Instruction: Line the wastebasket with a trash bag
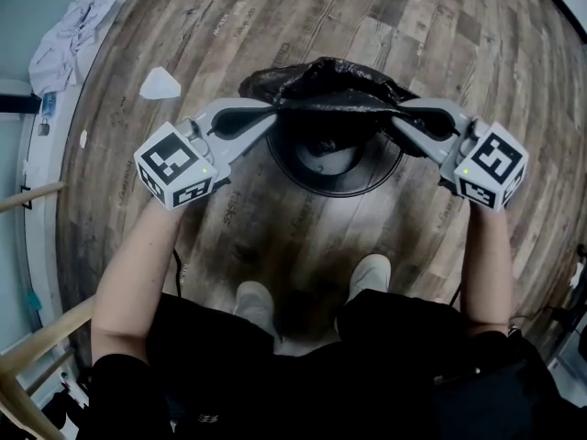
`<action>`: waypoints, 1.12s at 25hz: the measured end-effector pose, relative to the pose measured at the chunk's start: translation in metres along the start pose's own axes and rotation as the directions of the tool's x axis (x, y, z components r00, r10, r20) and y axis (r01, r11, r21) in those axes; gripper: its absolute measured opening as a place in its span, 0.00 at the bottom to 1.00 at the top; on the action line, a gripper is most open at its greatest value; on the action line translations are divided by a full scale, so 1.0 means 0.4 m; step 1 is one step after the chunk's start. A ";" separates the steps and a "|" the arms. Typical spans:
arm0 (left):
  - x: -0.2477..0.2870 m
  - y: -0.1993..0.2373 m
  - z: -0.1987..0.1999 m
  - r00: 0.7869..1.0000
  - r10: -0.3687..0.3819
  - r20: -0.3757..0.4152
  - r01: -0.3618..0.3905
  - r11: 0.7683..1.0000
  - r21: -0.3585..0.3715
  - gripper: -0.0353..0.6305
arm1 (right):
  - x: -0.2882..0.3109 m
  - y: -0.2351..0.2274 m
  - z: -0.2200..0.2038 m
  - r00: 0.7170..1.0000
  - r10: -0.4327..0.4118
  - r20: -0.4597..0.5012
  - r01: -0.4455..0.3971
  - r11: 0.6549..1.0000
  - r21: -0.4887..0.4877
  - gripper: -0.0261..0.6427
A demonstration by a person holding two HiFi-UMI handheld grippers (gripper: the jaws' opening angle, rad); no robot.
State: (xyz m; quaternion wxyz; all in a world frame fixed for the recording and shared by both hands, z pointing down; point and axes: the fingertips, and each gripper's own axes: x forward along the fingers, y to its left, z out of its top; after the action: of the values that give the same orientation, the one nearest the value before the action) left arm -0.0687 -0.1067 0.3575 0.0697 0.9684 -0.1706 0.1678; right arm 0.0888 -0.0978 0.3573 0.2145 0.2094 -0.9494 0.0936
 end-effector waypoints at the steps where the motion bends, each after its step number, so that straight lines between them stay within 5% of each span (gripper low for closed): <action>1: -0.005 -0.012 -0.001 1.000 -0.014 -0.002 0.014 1.000 0.004 0.06 | -0.001 0.014 0.006 1.000 0.009 0.003 -0.009 1.000 -0.012 0.07; 8: -0.036 -0.071 0.042 0.997 -0.059 0.059 0.056 0.997 0.046 0.08 | 0.037 0.186 -0.024 0.977 0.186 -0.107 -0.197 0.974 -0.112 0.07; 14: -0.064 -0.019 0.126 0.985 0.009 0.170 -0.016 0.999 0.036 0.25 | 0.060 0.275 -0.041 0.940 0.296 -0.171 -0.323 0.932 -0.166 0.07; 19: 0.003 -0.026 0.041 0.998 -0.043 0.039 0.043 0.999 0.003 0.33 | 0.046 0.312 -0.051 0.918 0.337 -0.210 -0.379 0.901 -0.211 0.07; 24: 0.007 -0.096 -0.038 0.991 -0.105 -0.088 0.109 0.993 0.041 0.08 | 0.020 0.305 -0.044 0.929 0.327 -0.172 -0.360 0.905 -0.225 0.07; 28: -0.016 -0.158 -0.033 0.982 -0.172 -0.080 0.175 0.984 0.030 0.06 | -0.004 0.310 -0.054 0.933 0.341 -0.117 -0.358 0.916 -0.183 0.07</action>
State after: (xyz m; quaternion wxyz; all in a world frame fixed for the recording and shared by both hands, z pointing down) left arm -0.0560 -0.0434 0.3625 0.0725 0.9735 -0.0796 0.2016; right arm 0.0437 0.0195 0.3650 0.2533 0.0096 -0.9664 0.0425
